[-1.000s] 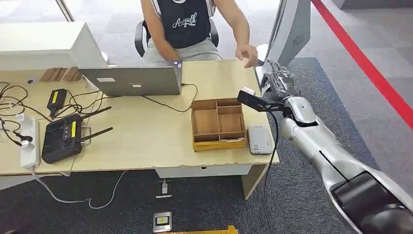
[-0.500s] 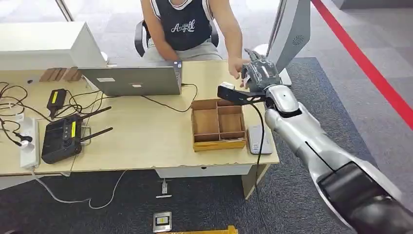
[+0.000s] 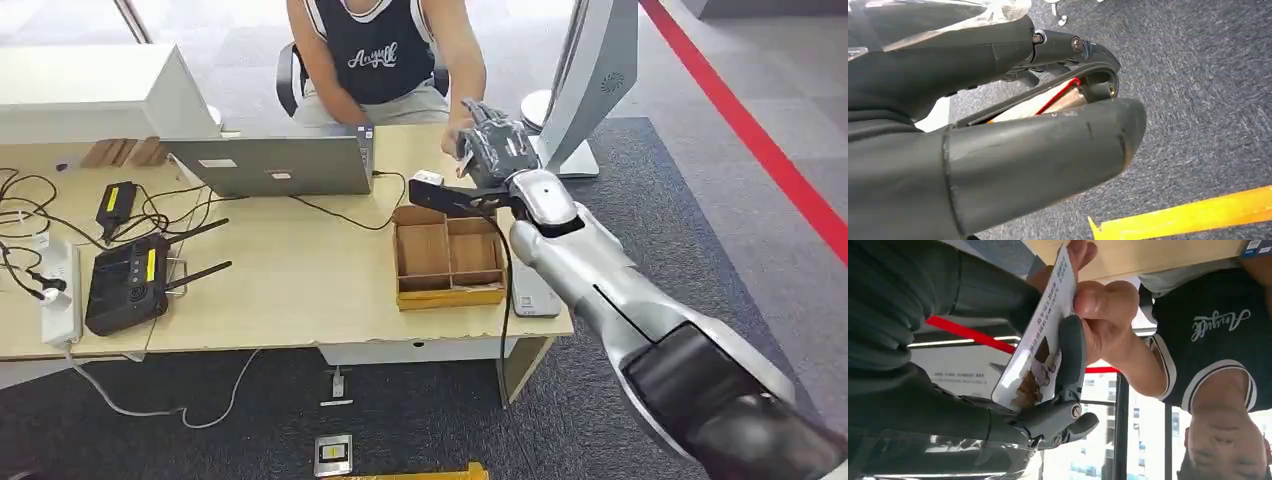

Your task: Pass the card to the sensor for recognition and then transmit it.

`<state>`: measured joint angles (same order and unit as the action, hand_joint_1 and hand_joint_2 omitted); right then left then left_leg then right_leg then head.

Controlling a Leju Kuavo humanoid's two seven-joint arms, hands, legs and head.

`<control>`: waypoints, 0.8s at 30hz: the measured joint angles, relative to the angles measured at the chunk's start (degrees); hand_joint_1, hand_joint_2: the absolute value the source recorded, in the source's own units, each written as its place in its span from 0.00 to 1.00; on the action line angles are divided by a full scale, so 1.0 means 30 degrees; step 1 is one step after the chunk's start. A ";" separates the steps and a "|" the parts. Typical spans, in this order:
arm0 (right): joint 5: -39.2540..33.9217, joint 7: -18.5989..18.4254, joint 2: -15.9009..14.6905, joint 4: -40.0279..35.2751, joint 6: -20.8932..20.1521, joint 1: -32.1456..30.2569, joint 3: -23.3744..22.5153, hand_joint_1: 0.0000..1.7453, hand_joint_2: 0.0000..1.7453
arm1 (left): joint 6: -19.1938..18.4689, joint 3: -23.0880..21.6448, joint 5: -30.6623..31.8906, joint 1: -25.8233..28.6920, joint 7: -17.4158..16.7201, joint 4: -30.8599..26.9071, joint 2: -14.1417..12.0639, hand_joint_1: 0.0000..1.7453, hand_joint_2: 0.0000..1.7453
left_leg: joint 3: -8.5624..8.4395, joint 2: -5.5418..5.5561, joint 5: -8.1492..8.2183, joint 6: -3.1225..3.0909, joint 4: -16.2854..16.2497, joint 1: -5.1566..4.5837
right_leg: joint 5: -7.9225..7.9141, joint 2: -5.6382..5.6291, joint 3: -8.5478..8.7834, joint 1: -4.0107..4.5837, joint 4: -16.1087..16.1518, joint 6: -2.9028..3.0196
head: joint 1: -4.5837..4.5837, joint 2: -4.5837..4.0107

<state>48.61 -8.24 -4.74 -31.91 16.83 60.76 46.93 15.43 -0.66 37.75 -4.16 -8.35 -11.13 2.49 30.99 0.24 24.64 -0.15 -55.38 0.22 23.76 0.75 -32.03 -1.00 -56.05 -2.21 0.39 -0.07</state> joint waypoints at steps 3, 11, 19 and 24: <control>0.0029 -0.0153 0.0015 0.0233 0.0080 -0.0008 0.0029 0.00 1.00 | -0.0029 -0.0051 0.0029 0.0009 0.0051 0.0000 0.0000 0.00 0.00 | 0.0001 0.0001 -0.0001 0.0000 0.0000 -0.0001 | -0.0001 0.0000 0.0001 0.0000 0.0001 0.0000 | 0.0000 0.0000; 0.0073 -0.0350 -0.0015 0.0640 0.0189 -0.0019 0.0044 0.00 1.00 | -0.0109 -0.0321 0.0058 0.0016 0.0182 0.0000 -0.0007 0.00 0.00 | -0.0005 -0.0001 -0.0003 0.0002 -0.0002 0.0000 | -0.0004 0.0000 0.0000 0.0001 -0.0002 0.0004 | 0.0000 0.0000; 0.0073 -0.0510 -0.0123 0.0743 0.0284 -0.0026 0.0044 0.00 0.00 | -0.0146 -0.0488 0.0051 0.0017 0.0393 0.0000 -0.0007 0.00 0.00 | -0.0001 -0.0002 -0.0002 0.0003 -0.0002 0.0000 | -0.0003 0.0000 -0.0005 0.0001 0.0000 0.0003 | 0.0000 0.0000; -0.0254 -0.0073 -0.0175 0.0699 0.0735 -0.0055 0.0015 0.00 1.00 | -0.0204 -0.0502 -0.0306 0.0015 0.0226 0.0000 -0.0015 0.00 0.00 | -0.0003 -0.0002 -0.0002 0.0002 -0.0002 -0.0001 | -0.0004 0.0000 -0.0002 0.0000 -0.0001 0.0004 | 0.0000 0.0000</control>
<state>47.85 -8.46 -5.27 -29.81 19.04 60.60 46.97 14.82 -2.16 36.83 -4.12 -7.67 -11.13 2.45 30.98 0.23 24.63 -0.15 -55.38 0.22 23.75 0.75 -32.04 -1.00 -56.06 -2.20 0.39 -0.07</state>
